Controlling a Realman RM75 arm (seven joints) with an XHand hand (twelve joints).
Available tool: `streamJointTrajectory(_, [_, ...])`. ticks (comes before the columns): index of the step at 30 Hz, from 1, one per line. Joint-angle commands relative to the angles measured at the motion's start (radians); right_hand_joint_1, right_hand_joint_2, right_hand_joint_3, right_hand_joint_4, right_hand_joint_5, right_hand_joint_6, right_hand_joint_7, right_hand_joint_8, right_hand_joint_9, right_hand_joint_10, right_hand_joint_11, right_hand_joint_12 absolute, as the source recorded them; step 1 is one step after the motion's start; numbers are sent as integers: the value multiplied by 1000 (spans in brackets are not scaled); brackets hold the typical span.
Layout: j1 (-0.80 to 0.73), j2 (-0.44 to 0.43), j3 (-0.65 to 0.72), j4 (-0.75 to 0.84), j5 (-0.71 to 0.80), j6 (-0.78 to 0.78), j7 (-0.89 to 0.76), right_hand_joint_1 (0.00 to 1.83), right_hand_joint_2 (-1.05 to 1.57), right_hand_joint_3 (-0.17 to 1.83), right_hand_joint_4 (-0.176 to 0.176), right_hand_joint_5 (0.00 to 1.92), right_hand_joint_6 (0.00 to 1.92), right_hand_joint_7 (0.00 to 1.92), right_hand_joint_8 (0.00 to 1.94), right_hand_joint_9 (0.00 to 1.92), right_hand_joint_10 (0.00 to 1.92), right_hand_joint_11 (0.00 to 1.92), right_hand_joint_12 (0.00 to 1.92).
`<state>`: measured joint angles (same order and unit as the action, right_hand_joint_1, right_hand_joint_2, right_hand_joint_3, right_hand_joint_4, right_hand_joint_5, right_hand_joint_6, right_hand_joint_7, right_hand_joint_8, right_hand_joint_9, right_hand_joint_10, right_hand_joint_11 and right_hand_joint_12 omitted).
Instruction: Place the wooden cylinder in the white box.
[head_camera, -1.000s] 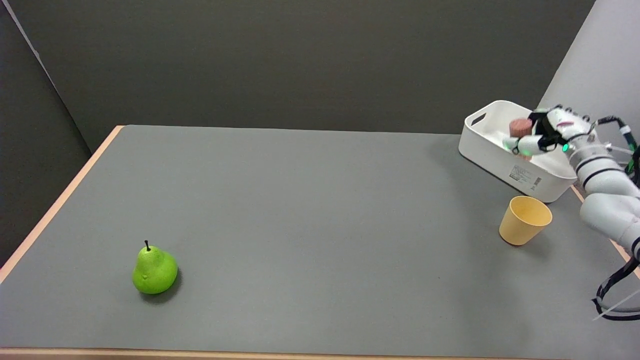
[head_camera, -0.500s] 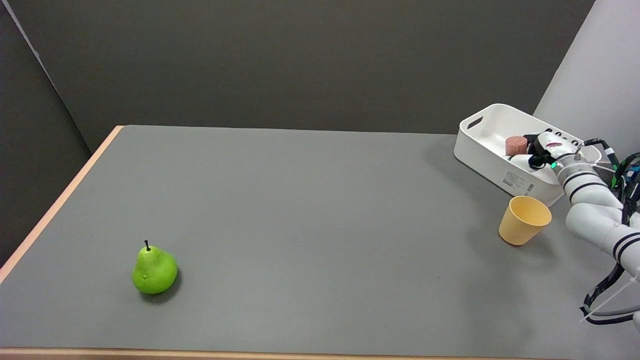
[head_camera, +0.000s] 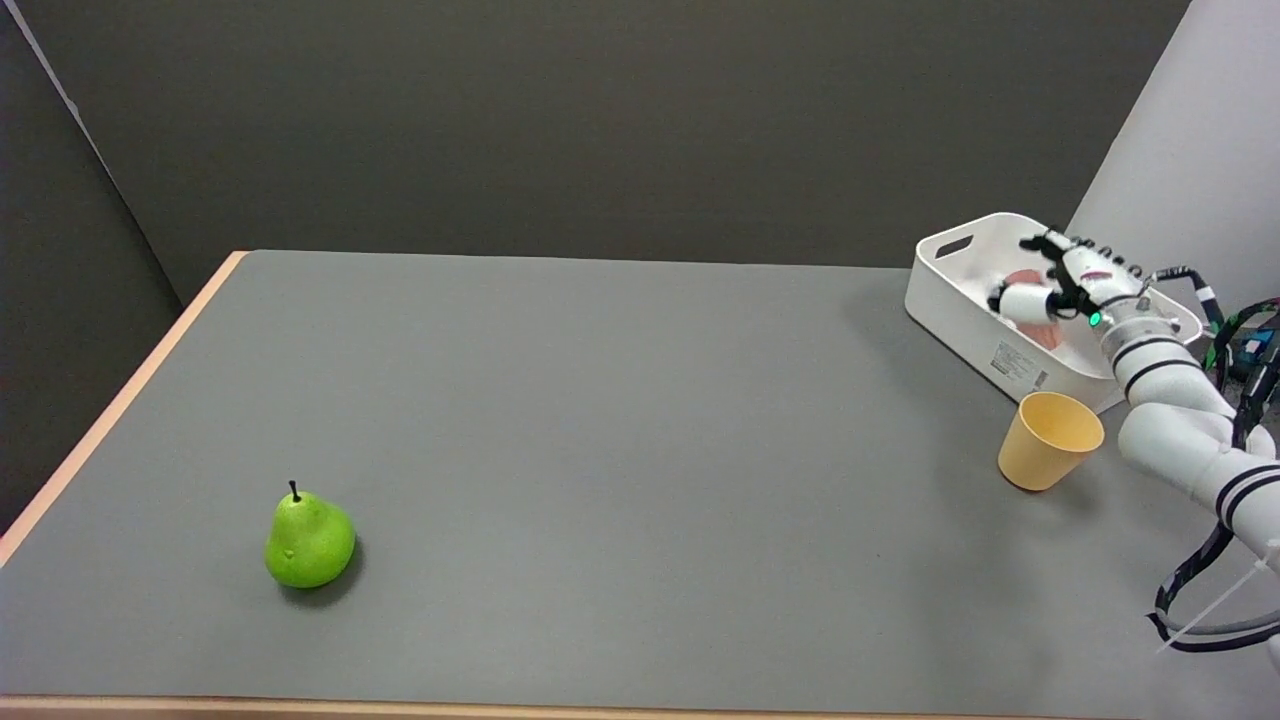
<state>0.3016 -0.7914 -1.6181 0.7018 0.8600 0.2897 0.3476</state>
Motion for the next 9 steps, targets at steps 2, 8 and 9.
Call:
streamJointTrajectory(2, [-90,72,28,306,76,147,-2,311,613,989,85,83,331,116,228,141,623,131,1403])
streamJointTrajectory(8, [-127,75,56,381,75,209,1,262,605,951,85,46,294,49,233,83,591,102,1294])
streamJointTrajectory(9, [-146,77,63,419,75,238,8,254,603,944,85,39,287,37,233,73,585,96,1275])
